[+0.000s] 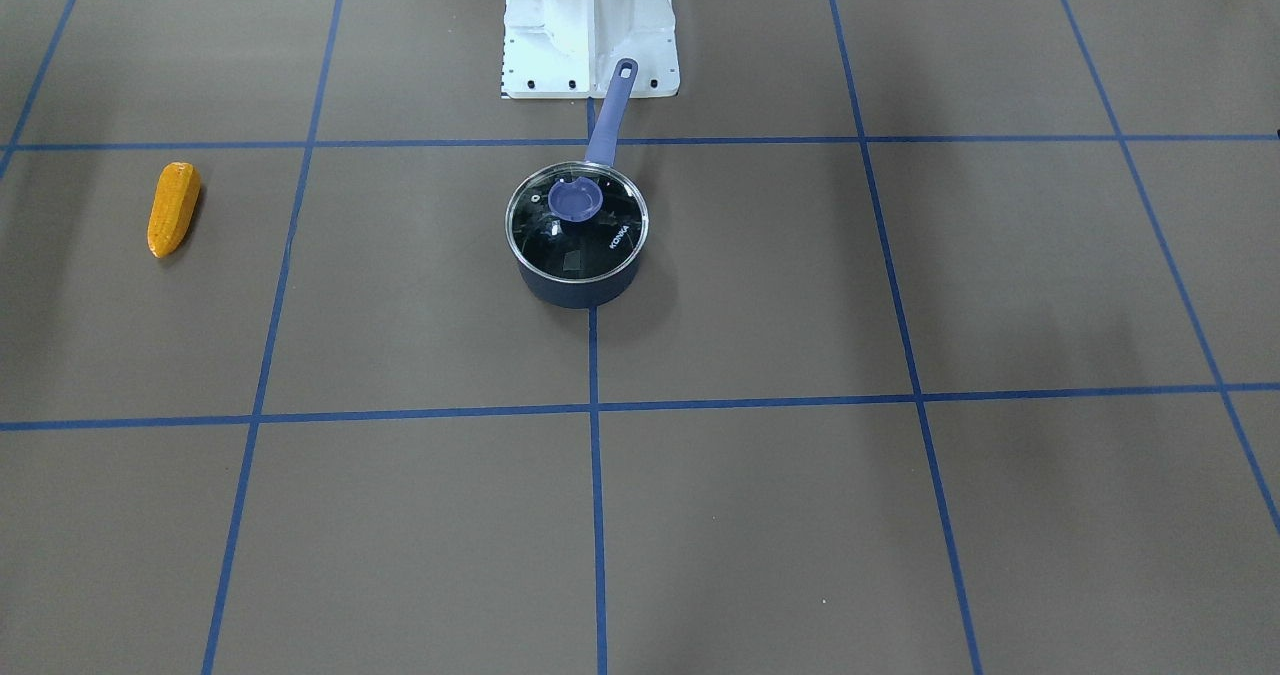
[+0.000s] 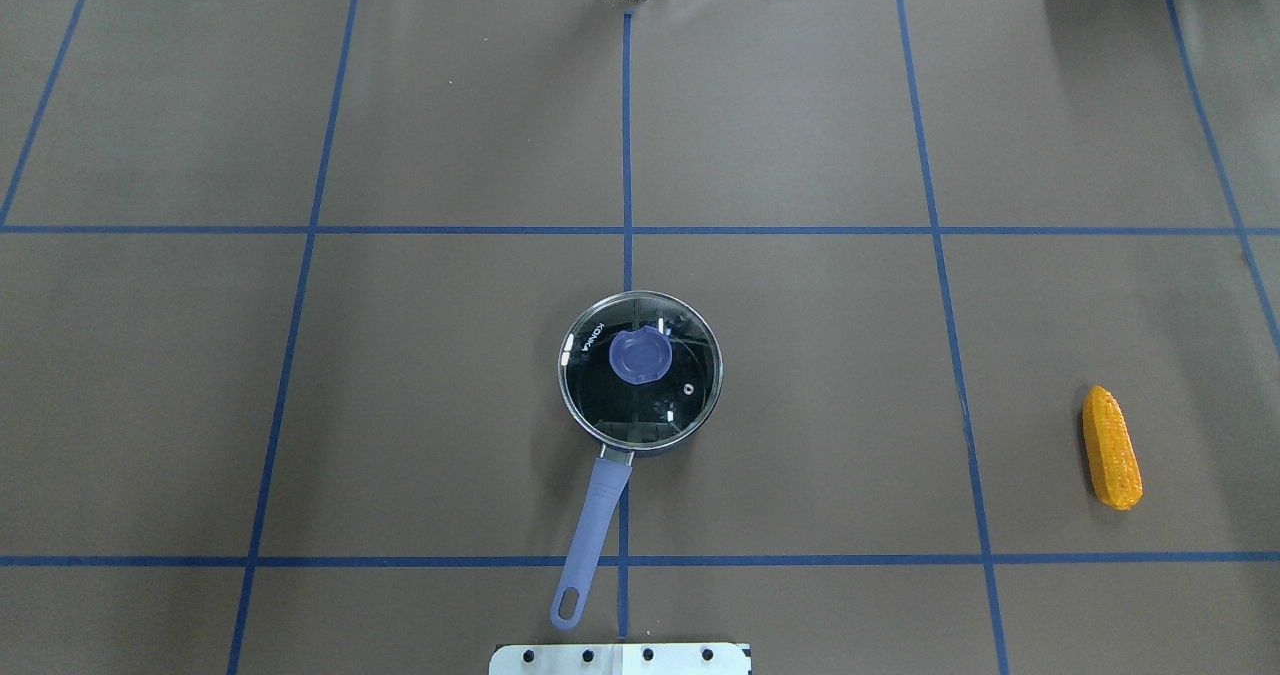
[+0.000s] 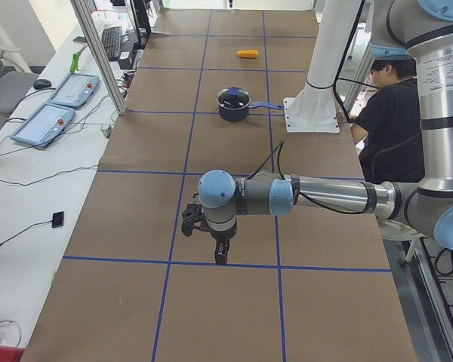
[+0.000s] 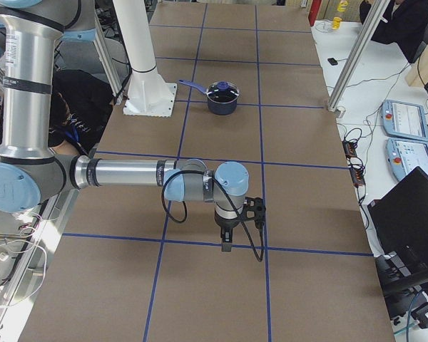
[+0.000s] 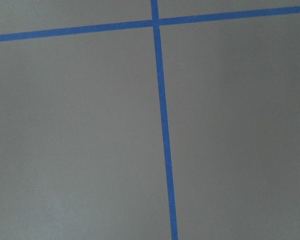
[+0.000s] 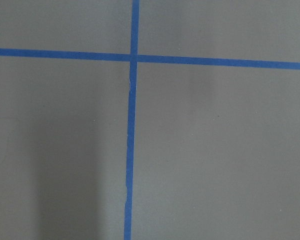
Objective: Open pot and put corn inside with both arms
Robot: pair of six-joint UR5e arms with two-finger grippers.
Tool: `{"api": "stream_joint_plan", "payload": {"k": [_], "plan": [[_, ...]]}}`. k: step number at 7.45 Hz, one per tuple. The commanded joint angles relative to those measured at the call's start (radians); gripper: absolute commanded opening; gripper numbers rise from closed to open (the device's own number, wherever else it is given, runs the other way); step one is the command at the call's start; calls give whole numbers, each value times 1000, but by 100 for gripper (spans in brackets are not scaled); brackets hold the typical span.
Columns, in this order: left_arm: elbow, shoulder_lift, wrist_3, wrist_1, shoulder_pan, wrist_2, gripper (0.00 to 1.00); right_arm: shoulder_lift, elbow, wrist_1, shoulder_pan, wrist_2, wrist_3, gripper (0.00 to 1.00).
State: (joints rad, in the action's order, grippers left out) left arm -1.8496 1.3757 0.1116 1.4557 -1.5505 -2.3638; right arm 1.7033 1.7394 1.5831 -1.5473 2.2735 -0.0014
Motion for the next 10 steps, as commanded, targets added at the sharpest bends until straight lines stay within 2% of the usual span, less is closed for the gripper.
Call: {"api": "stream_joint_plan", "payload": {"k": [1, 2, 3, 4, 6, 7, 8, 9, 10], "plan": [[-7, 28, -1, 3, 0, -5, 98, -53, -6, 9, 22, -3, 3, 100], [-40, 35, -4, 5, -2, 3, 98, -74, -9, -1, 29, -3, -2, 100], [-62, 42, -3, 6, 0, 3, 98, -74, -5, -85, 29, -2, 3, 100], [-60, 112, -3, 64, -3, 4, 98, -74, -8, -169, 30, 4, 17, 100], [-82, 118, -1, 167, -5, -6, 98, -76, -6, -286, 47, 11, 20, 100], [-95, 123, -4, 182, -3, -6, 98, -96, 5, -296, 77, 24, 24, 100], [-118, 141, -138, 196, 7, -5, 98, -99, 5, -298, 87, 65, 53, 100], [-128, 202, -291, 253, 65, -3, 98, -99, 6, -301, 90, 79, 108, 100], [-161, 210, -450, 265, 148, 9, 99, -97, 2, -325, 93, 78, 121, 100]]}}
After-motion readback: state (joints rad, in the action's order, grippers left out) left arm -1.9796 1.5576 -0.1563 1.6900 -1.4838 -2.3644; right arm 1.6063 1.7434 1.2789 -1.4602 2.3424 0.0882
